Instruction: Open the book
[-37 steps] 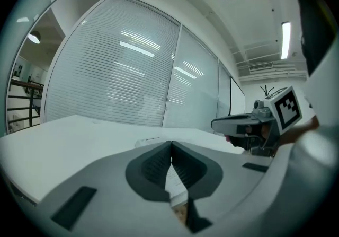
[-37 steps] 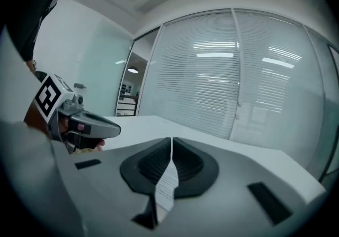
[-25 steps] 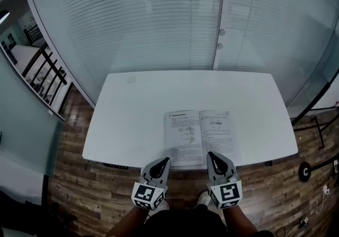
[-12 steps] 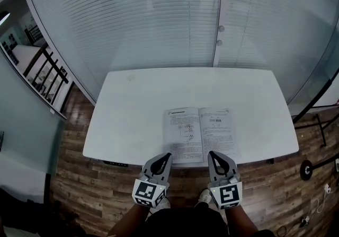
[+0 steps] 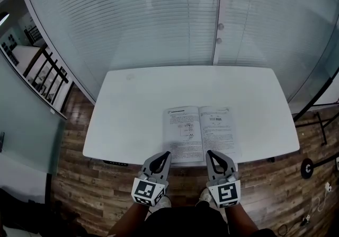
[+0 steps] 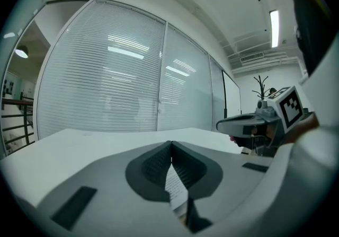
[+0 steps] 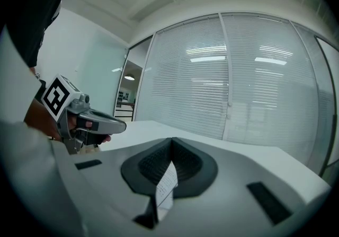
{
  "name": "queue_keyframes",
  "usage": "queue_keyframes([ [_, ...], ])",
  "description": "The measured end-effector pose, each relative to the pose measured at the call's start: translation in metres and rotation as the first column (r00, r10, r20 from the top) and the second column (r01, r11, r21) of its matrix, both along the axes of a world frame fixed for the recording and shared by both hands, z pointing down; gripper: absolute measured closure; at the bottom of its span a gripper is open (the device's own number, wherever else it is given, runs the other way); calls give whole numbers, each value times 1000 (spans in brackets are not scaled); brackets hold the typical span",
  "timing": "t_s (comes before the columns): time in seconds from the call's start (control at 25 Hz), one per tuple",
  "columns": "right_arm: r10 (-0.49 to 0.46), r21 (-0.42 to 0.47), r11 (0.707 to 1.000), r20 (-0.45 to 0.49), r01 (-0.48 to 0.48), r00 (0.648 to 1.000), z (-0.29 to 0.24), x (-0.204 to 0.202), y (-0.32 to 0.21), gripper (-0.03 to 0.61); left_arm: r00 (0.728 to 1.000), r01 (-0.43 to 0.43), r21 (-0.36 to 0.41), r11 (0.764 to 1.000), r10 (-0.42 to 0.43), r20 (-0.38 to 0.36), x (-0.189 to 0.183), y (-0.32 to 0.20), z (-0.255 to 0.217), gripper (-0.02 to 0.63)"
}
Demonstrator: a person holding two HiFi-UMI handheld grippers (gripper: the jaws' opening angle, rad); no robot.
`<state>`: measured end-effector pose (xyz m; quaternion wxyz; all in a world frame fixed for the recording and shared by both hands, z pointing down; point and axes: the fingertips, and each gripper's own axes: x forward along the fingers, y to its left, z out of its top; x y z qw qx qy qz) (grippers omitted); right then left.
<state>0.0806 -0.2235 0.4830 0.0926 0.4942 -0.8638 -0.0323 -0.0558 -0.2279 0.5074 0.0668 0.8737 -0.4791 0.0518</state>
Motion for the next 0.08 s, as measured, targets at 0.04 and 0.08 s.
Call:
queue_keyframes([
  [0.04,3,-2,1000,2,-3,1000,2,1,0,577,1000,-4,5,1000,4,3,0,-1,0,603],
  [0.08,8,-5,1000,5,-8,1000,4,2,0,577,1000,-9,13,1000,9,5,1,-1,0,603],
])
